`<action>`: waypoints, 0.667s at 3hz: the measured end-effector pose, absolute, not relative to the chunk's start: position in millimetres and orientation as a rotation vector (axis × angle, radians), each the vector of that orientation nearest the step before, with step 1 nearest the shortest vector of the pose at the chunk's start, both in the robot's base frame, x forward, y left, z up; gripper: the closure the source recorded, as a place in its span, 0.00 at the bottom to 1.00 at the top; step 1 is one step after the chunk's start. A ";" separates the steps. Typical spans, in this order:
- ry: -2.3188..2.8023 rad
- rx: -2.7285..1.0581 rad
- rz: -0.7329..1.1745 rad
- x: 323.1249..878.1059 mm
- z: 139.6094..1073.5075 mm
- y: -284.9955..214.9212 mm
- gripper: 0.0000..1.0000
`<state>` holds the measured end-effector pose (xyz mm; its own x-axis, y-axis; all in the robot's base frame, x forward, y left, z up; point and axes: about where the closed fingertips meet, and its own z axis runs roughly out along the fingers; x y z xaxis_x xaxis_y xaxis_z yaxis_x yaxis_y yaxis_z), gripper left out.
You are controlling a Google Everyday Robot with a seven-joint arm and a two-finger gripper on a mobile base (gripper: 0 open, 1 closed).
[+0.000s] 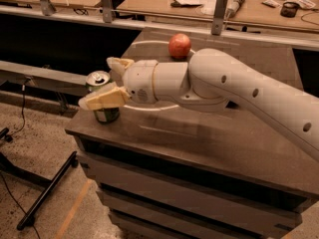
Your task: Knock green can over
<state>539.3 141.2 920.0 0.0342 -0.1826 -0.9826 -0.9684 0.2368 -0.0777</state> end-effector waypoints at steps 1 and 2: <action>1.412 -1.177 0.891 538.3 917.3 143.9 0.51; 1.415 -1.187 0.884 537.3 919.4 146.1 0.75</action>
Offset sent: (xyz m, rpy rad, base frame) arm -0.0001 0.0024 -0.0001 -0.0281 0.0022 -0.0105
